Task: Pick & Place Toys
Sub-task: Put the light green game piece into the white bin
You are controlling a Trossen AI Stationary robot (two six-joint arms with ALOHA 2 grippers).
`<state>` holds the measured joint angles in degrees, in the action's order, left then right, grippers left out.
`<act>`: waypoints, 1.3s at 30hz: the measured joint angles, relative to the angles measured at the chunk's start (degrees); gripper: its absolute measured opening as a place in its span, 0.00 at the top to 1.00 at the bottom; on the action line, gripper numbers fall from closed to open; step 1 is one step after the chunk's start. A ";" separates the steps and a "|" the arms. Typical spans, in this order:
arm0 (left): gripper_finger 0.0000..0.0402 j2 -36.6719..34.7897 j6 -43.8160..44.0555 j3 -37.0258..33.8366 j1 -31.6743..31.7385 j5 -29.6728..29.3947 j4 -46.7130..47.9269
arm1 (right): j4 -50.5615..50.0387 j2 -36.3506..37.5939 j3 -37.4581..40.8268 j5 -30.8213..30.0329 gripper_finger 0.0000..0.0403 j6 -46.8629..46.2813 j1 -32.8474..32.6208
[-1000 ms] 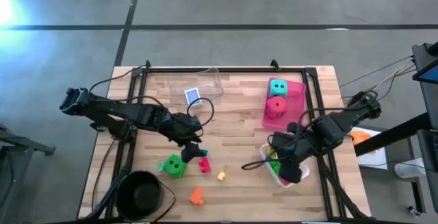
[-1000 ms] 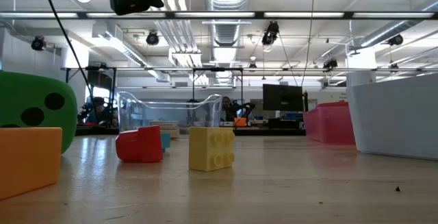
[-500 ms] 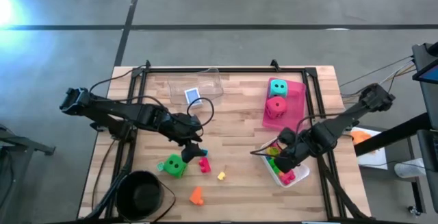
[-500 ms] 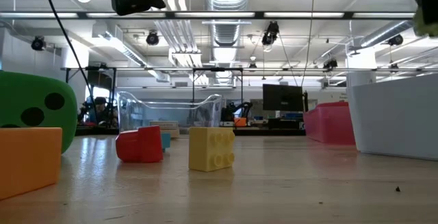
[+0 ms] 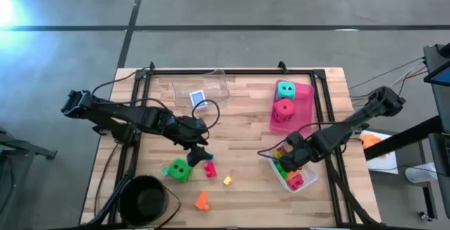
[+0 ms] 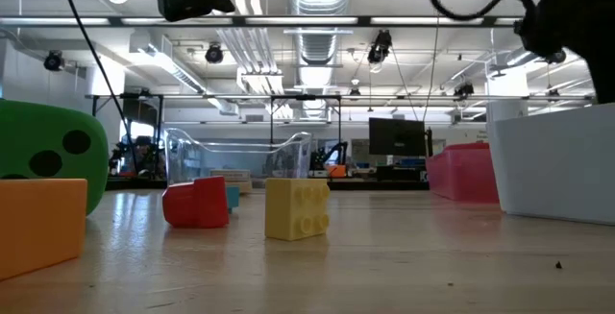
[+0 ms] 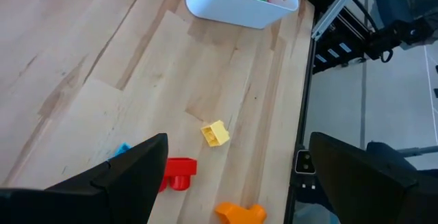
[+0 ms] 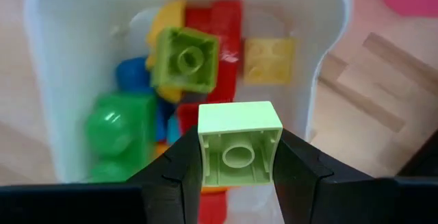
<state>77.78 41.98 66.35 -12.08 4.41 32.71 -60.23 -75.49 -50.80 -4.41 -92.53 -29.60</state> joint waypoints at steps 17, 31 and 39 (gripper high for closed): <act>0.11 0.00 0.01 -0.02 0.44 -0.39 -0.09 | 1.41 -4.20 1.48 -0.17 0.69 6.16 7.50; 0.11 0.00 0.21 -0.02 0.44 -0.39 -0.07 | 2.64 -6.34 1.55 -0.09 0.69 7.72 7.92; 0.11 0.00 0.20 -0.02 0.44 -0.39 -0.07 | 2.97 -6.33 1.55 -0.10 0.69 7.71 7.90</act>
<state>77.78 42.17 66.32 -11.64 4.02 32.64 -57.26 -81.82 -49.25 -4.51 -84.82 -21.69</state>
